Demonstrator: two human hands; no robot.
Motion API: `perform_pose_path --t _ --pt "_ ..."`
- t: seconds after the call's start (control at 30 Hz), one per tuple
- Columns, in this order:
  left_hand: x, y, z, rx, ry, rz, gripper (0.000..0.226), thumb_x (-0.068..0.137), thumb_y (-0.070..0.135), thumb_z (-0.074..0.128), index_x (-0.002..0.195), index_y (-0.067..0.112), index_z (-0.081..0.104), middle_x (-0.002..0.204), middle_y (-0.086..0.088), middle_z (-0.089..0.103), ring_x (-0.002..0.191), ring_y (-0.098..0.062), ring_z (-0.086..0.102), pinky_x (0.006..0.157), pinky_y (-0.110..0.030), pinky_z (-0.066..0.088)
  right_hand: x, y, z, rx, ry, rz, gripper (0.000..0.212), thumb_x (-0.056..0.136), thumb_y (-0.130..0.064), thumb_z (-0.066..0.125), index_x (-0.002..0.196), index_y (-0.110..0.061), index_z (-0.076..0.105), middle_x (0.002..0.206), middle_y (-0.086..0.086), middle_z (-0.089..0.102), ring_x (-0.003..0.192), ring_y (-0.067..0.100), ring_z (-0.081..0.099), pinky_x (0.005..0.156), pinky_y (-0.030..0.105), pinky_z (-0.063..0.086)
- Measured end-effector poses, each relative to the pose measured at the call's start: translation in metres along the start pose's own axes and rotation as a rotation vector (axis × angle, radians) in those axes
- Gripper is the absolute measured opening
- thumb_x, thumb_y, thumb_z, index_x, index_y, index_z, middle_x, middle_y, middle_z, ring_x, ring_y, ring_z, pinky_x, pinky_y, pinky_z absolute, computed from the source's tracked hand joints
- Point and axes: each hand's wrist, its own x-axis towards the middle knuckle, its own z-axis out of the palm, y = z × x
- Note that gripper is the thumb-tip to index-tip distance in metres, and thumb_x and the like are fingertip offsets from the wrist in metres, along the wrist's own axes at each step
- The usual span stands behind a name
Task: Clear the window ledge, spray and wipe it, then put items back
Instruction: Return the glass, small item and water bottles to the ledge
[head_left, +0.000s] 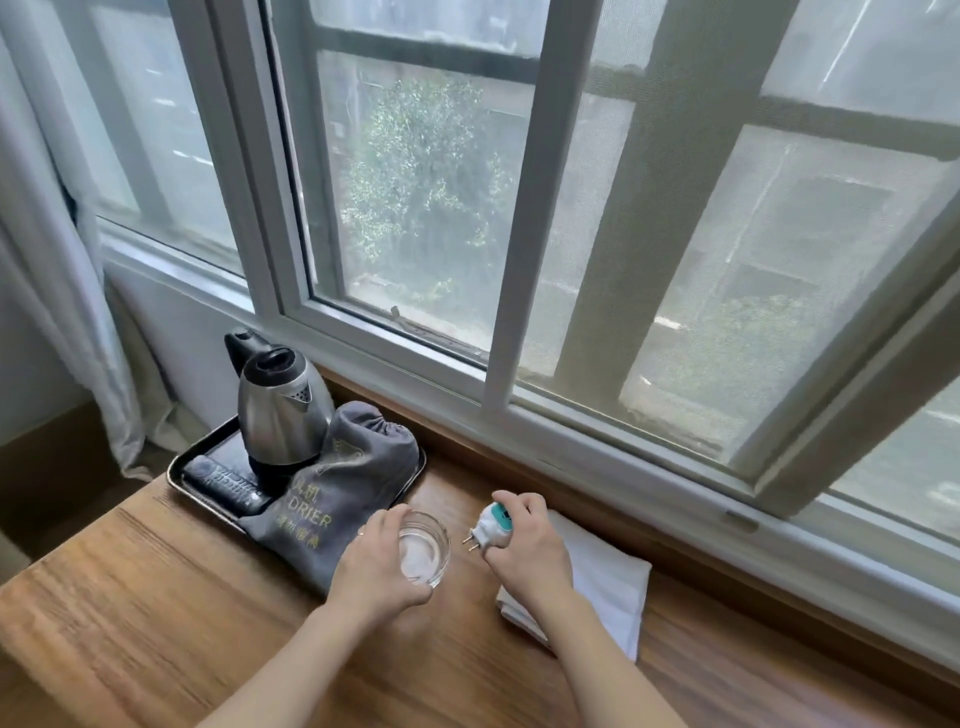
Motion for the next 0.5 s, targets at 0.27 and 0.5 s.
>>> perform_pose_path --t 0.27,0.5 --pt "0.043 -0.018 0.01 0.131 0.047 0.058 0.097 0.044 0.061 0.065 0.131 0.023 0.047 0.122 0.007 0.053 0.114 -0.024 0.051 0.094 -0.037 0.046 0.047 -0.016 0.021 -0.044 -0.011 0.037 0.061 0.083 -0.024 0.062 0.141 -0.035 0.048 0.131 -0.009 0.044 0.117 0.016 0.046 0.089 0.029 0.047" --pt "0.064 -0.024 0.022 0.183 0.083 0.107 0.086 0.03 0.065 0.058 0.105 0.023 0.054 0.096 0.007 0.058 0.084 -0.023 0.06 0.063 -0.038 0.053 0.081 -0.032 0.031 -0.085 -0.003 0.057 0.064 0.081 -0.02 0.06 0.142 -0.033 0.047 0.133 -0.008 0.043 0.118 0.018 0.042 0.093 0.031 0.046"
